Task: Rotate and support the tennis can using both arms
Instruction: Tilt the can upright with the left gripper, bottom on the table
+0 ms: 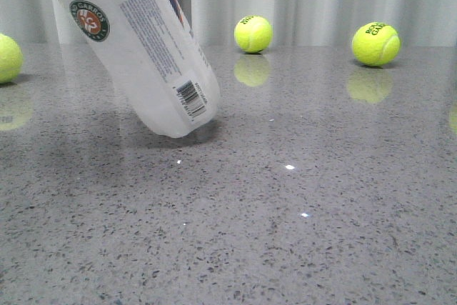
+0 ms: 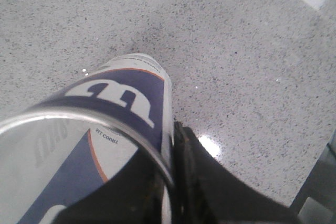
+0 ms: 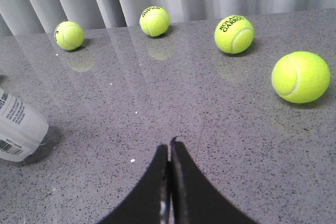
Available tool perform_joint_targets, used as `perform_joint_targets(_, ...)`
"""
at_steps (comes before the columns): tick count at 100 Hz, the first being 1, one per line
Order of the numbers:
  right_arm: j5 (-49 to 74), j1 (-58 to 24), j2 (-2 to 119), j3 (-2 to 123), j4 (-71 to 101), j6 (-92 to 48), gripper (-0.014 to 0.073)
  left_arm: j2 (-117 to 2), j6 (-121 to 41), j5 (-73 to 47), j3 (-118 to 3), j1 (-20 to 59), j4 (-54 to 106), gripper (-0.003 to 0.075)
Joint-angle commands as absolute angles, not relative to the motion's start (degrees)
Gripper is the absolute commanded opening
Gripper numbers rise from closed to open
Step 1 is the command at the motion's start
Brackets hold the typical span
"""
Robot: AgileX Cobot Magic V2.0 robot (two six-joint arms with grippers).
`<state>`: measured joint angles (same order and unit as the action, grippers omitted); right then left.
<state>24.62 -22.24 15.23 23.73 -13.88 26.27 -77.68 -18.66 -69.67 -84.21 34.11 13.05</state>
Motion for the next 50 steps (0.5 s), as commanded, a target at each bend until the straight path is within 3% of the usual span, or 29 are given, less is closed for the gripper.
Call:
perform_joint_targets(1, 20.00, -21.91, 15.68, 25.16, -14.94, 26.05, -0.0065, -75.87, -15.95, -67.89, -86.85, 35.69, 11.10, -0.0021)
perform_joint_targets(35, 20.00, -21.91, 15.68, 25.16, -14.88, 26.05, -0.0065, -77.28, -15.97, -68.63, -87.01, 35.80, 11.46, -0.0014)
perform_joint_targets(50, 20.00, -21.91, 15.68, 25.16, -14.88, 26.05, -0.0065, -77.80, -15.97, -68.49, -87.28, 35.80, 11.68, 0.0124)
